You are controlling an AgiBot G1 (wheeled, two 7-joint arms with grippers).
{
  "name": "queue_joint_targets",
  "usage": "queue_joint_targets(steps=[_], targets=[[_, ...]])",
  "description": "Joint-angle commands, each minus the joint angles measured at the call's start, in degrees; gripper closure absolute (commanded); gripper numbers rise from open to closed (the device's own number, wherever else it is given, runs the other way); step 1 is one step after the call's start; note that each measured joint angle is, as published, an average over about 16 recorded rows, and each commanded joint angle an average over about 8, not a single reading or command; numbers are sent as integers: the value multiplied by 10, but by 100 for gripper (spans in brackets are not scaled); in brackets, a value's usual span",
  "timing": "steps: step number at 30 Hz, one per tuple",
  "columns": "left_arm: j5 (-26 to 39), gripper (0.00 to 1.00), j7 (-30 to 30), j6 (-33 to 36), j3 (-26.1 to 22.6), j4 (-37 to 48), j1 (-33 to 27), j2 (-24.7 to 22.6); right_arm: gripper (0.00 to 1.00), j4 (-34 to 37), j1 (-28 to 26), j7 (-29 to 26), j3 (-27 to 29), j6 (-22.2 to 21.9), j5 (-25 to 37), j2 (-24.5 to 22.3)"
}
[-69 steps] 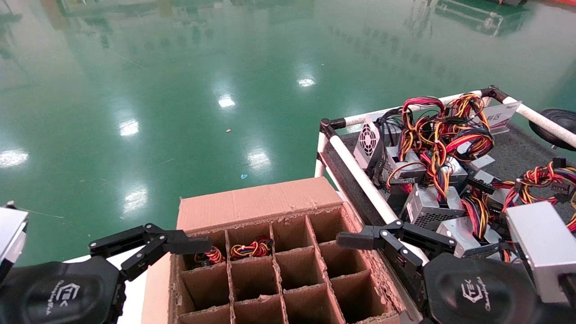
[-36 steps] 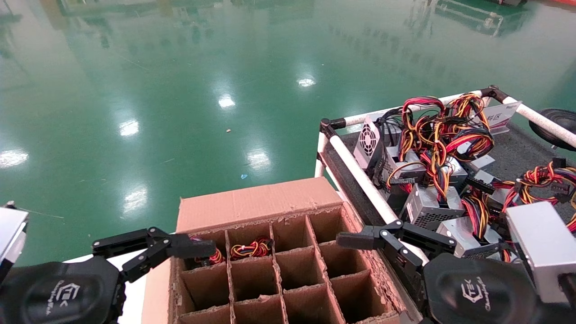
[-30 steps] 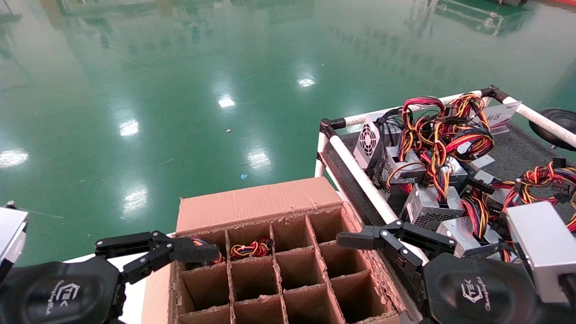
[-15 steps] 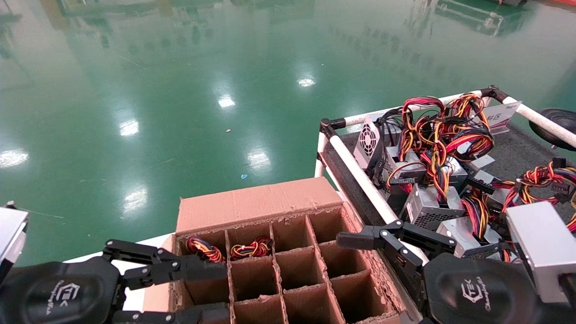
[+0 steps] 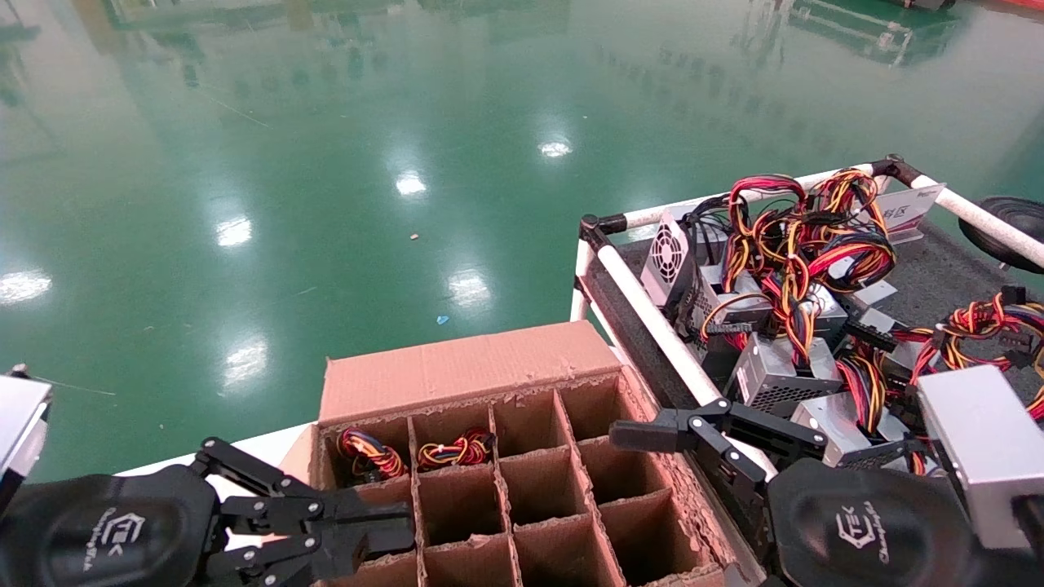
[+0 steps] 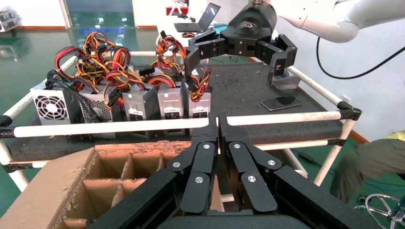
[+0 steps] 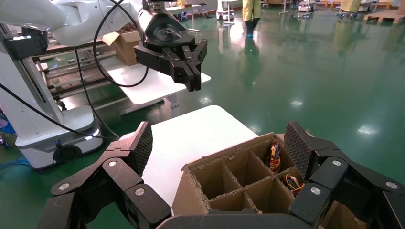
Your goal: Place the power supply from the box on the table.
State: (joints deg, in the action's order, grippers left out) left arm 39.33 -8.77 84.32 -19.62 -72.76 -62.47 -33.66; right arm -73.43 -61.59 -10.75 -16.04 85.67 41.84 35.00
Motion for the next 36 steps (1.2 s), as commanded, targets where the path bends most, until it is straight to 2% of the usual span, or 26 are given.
queue_joint_targets(steps=[1,2,3,10,11,27,36], targets=[[0,100,0,0,0,0,0,0,0,0,0,0,0,0,0,0],[0,100,0,0,0,0,0,0,0,0,0,0,0,0,0,0],[0,95,0,0,0,0,0,0,0,0,0,0,0,0,0,0],[0,7,0,0,0,0,0,0,0,0,0,0,0,0,0,0],[0,0,0,0,0,0,0,0,0,0,0,0,0,0,0,0],[0,0,0,0,0,0,0,0,0,2,3,3,-3,-4,8,0],[0,0,0,0,0,0,0,0,0,-4,12,29,-33,-44,91,24]])
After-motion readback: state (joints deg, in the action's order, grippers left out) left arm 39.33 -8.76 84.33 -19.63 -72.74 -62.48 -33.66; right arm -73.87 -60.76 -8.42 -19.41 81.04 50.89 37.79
